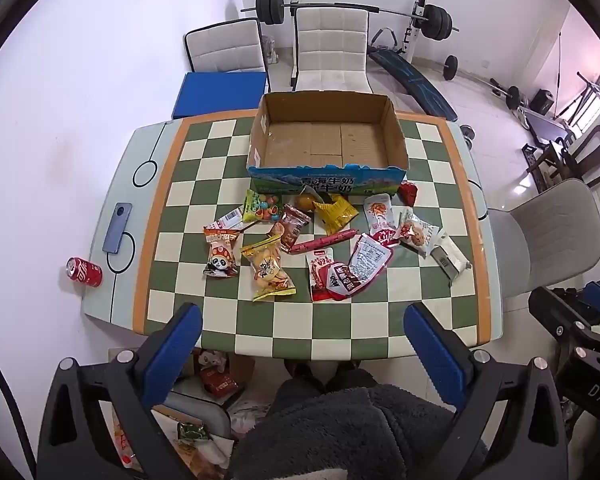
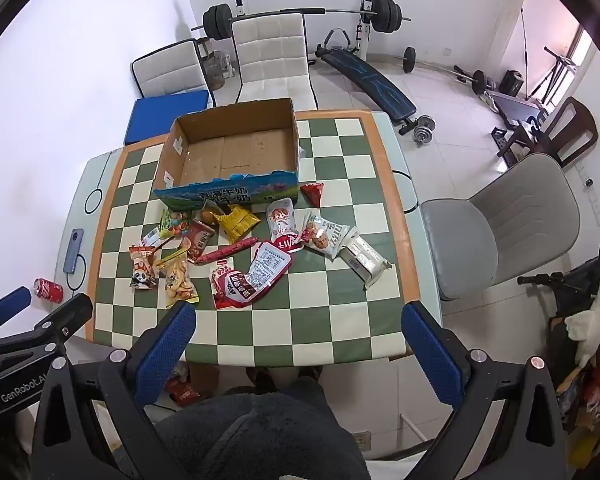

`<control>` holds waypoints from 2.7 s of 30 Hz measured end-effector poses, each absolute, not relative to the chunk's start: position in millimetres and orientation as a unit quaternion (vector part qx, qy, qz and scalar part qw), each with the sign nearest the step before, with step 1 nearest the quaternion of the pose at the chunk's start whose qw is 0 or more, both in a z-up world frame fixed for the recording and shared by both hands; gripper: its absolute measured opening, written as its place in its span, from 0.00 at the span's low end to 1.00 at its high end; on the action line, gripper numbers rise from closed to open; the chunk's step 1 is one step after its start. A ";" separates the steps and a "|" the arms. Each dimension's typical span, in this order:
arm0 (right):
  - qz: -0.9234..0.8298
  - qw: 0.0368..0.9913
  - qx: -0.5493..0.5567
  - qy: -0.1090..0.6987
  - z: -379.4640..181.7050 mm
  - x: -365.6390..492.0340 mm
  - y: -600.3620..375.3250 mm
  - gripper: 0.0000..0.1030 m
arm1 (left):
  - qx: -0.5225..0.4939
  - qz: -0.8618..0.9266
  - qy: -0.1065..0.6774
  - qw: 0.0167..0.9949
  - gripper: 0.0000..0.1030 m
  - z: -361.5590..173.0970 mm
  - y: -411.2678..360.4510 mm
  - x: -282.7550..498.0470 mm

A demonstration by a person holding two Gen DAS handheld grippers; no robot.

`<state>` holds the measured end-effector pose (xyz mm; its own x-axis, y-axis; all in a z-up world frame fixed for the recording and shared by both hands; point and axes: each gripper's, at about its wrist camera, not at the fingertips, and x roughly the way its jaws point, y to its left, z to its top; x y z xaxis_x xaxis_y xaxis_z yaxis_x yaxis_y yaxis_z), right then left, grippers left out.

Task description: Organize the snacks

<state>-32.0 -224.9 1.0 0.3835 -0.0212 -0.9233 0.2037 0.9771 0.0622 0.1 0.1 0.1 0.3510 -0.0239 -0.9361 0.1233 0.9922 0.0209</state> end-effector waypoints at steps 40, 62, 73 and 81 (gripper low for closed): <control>-0.070 0.834 0.079 0.541 13.9 -29.8 -220.6 1.00 | 0.042 -0.049 0.545 0.836 1.00 19.7 -2.5 0.3; -0.070 0.836 0.079 0.538 22.4 -28.9 -220.3 1.00 | 0.040 -0.050 0.542 0.838 1.00 20.6 -3.6 -0.9; -0.067 0.838 0.080 0.536 34.7 -18.6 -219.7 1.00 | 0.039 -0.051 0.542 0.838 1.00 22.5 -4.3 -2.3; -0.065 0.837 0.080 0.537 36.4 -17.5 -219.6 1.00 | 0.038 -0.051 0.542 0.838 1.00 23.6 -4.4 -2.8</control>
